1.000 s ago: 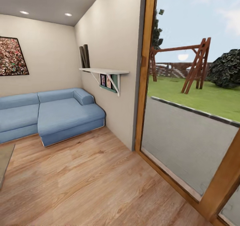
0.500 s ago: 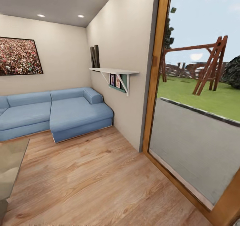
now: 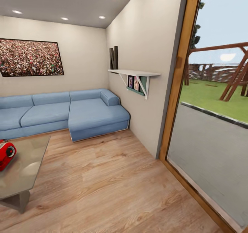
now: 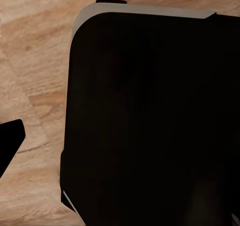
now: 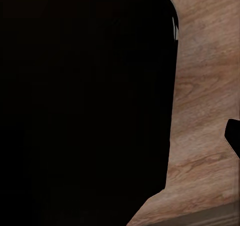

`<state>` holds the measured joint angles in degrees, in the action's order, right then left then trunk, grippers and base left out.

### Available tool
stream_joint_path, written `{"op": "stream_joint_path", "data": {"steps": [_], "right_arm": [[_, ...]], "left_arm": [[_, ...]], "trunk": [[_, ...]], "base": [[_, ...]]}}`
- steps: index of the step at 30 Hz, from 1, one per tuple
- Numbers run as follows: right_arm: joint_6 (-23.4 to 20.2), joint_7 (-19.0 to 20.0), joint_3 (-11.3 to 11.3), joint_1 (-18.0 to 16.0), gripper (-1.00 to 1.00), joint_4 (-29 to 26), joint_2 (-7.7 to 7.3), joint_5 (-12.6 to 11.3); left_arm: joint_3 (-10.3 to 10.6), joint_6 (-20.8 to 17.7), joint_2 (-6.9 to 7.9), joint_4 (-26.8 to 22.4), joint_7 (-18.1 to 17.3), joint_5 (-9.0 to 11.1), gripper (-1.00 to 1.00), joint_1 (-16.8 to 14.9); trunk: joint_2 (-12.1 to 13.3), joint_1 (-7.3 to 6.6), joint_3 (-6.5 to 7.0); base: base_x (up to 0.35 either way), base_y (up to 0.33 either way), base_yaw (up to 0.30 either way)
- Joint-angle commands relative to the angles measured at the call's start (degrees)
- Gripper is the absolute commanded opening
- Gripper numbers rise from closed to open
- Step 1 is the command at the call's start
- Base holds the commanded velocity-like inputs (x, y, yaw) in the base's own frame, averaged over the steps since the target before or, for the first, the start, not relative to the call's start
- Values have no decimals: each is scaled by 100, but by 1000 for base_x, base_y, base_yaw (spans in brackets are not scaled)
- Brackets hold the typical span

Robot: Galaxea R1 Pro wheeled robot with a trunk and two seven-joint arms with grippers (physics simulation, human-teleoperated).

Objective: Turn on the radio receiver that's on the table in the living room.

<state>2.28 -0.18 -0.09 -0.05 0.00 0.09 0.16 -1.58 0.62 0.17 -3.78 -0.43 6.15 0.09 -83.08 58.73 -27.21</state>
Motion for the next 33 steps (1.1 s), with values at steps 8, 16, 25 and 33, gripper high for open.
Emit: {"op": "stream_joint_path", "data": {"steps": [8,16,25,33], "right_arm": [[0,0,17,1,100,0,1,1],[0,0,18,1,100,0,0,1],[0,0,18,3,100,0,0,1],[0,0,18,0,100,0,3,1]], "left_arm": [[0,0,0,0,0,0,100,0],[0,0,0,0,2,0,100,0],[0,-1,0,0,2,0,100,0],[0,0,0,0,2,0,100,0]], "trunk": [[0,0,-19],[0,0,-37],[0,0,-58],[0,0,-77]], "base": [[0,0,270],[0,0,270],[0,0,270],[0,0,270]]}}
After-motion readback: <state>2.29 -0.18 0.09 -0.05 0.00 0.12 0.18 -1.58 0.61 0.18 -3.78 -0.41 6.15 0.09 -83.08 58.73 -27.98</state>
